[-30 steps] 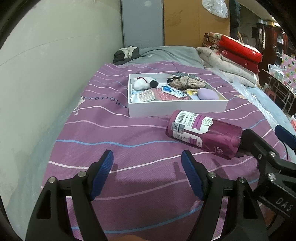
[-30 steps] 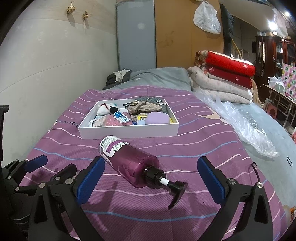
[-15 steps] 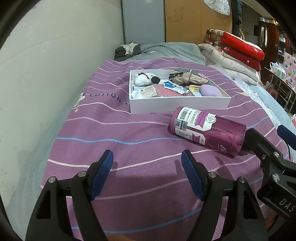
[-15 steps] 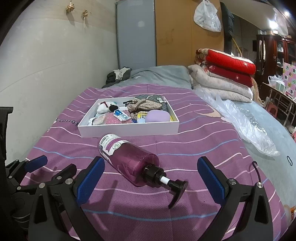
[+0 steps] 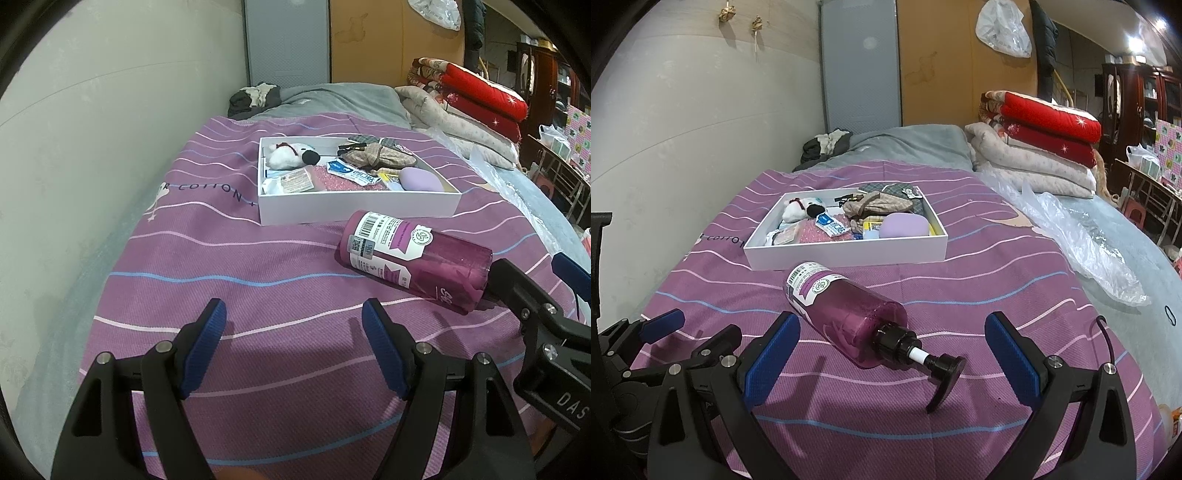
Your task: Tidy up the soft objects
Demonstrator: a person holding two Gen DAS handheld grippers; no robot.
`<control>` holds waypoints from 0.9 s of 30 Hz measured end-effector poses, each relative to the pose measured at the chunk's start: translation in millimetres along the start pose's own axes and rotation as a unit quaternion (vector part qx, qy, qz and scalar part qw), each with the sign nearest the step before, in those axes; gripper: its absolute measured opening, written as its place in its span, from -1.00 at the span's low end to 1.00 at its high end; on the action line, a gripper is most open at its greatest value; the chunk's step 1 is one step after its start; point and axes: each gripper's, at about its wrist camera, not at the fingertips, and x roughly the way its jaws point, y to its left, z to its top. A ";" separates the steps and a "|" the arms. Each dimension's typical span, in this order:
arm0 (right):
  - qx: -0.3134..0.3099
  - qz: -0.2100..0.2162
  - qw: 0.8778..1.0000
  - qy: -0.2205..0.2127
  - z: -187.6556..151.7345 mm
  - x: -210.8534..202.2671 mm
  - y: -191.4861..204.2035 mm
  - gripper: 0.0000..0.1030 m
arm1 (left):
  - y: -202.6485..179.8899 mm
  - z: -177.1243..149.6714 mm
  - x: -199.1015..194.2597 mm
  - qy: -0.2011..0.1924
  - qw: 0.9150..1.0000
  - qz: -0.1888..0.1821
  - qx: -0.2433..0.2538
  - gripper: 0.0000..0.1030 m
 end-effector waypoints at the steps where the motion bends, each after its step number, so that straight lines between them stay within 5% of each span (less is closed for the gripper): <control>1: 0.000 0.000 1.000 0.000 -0.2 0.1 -0.1 0.97 | -0.2 -0.1 -0.1 0.000 1.000 0.000 0.000 0.48; 27: 0.001 0.000 1.000 0.003 -1.0 1.7 -1.3 0.97 | 1.0 -0.2 0.9 0.003 1.000 -0.008 -0.002 0.48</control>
